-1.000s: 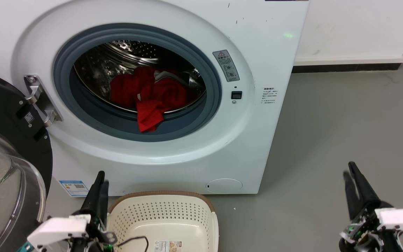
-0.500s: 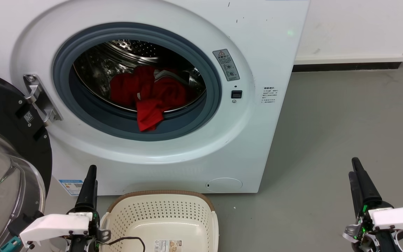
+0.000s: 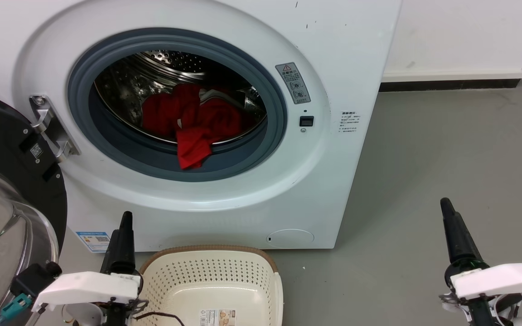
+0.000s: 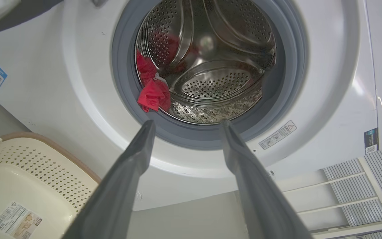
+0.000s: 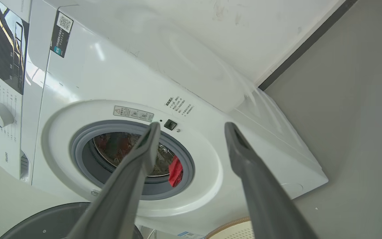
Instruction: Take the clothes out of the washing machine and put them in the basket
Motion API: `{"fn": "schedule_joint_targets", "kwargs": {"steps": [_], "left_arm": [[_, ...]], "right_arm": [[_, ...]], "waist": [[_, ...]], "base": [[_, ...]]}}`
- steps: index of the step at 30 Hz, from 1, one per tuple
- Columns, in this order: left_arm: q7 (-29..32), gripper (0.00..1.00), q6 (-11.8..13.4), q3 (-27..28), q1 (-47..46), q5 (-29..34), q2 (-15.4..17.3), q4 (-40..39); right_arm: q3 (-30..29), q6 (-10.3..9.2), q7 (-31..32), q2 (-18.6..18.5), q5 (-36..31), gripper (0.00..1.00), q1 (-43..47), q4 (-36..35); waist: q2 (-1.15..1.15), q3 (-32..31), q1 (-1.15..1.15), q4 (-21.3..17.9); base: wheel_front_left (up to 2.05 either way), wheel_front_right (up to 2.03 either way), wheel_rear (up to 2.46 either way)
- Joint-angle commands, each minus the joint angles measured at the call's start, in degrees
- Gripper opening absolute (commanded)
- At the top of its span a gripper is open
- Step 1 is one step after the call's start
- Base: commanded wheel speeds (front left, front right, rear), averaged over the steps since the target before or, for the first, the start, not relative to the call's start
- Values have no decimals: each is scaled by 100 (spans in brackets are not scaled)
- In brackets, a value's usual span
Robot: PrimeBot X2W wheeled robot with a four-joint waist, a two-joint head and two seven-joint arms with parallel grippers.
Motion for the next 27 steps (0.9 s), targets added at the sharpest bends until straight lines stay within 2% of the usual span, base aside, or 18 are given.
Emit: {"fn": "schedule_joint_targets", "kwargs": {"steps": [1,13,27], "left_arm": [[-75,100,54,-52,-34,354,24,-157],[-322,100,398,-352,79,1525,198,-324],[-580,100,752,-691,181,2537,405,-499]], "right_arm": [[55,1,-82,-19,-412,100,-21,-175],[218,1,-329,-17,-1842,100,121,-349],[303,1,-582,-16,-2821,100,282,-613]], "waist": [[0,0,0,-2],[0,-3,0,-9],[0,7,0,-27]], "base": [[0,0,0],[0,0,0],[0,0,0]]}}
